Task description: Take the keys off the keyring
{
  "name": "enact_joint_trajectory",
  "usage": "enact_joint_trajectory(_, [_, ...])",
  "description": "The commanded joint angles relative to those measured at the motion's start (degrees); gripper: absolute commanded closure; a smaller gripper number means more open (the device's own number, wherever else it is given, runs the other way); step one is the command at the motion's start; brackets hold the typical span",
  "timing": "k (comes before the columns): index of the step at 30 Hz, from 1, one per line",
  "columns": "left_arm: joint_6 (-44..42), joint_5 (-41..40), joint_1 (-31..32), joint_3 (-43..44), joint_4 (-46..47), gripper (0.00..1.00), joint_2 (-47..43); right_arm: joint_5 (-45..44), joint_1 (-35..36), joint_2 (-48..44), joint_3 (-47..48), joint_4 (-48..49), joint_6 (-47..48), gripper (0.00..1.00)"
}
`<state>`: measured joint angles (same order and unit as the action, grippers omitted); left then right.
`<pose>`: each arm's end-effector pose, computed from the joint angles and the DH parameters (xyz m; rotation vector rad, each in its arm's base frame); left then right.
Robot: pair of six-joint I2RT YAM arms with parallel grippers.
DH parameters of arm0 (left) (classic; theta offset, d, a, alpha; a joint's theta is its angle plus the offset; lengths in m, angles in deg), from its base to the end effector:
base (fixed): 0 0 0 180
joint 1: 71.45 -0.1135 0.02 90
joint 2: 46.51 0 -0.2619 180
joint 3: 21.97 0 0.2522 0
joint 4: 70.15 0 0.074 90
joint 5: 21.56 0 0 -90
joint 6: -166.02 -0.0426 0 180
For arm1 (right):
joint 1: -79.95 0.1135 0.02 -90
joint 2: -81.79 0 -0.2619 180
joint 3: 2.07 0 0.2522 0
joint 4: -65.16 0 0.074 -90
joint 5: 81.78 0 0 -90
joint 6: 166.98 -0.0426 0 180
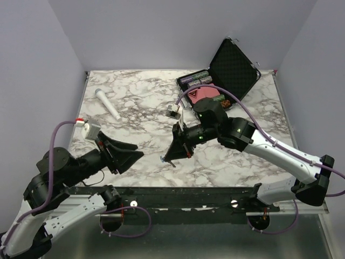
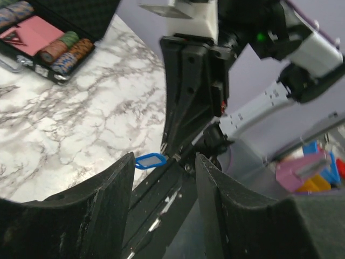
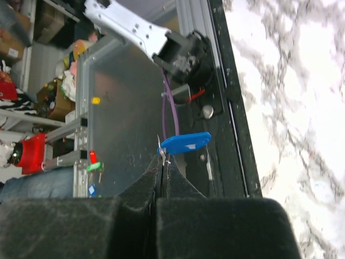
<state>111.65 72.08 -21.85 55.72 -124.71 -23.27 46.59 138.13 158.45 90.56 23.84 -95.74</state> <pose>0.0255 -0.0341 0.4218 0.2614 1.6883 -1.1939 0.1352 0.2681 0.3917 -1.2003 1.9114 1.4682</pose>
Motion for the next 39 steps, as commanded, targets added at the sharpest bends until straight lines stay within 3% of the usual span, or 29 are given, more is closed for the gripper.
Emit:
enact_joint_trajectory(1, [-7.51,17.44,0.14,-1.34,2.29,0.43,5.14,-0.84,0.36,-0.28,1.20,-13.58,4.26,0.99])
enact_joint_trajectory(9, [-6.02,26.94,0.14,-5.91,10.03,0.43,7.34,2.76,0.36,-2.66,-0.47,-11.83,2.07,0.99])
enact_joint_trajectory(30, [-6.55,29.49,0.32,-6.79,13.11,0.48,13.23,6.81,0.45,-2.31,4.18,-13.14,1.71,0.99])
enact_joint_trajectory(39, [-6.28,30.90,1.02,-6.62,13.99,0.57,15.25,6.36,0.80,-1.96,5.33,-13.93,2.15,0.99])
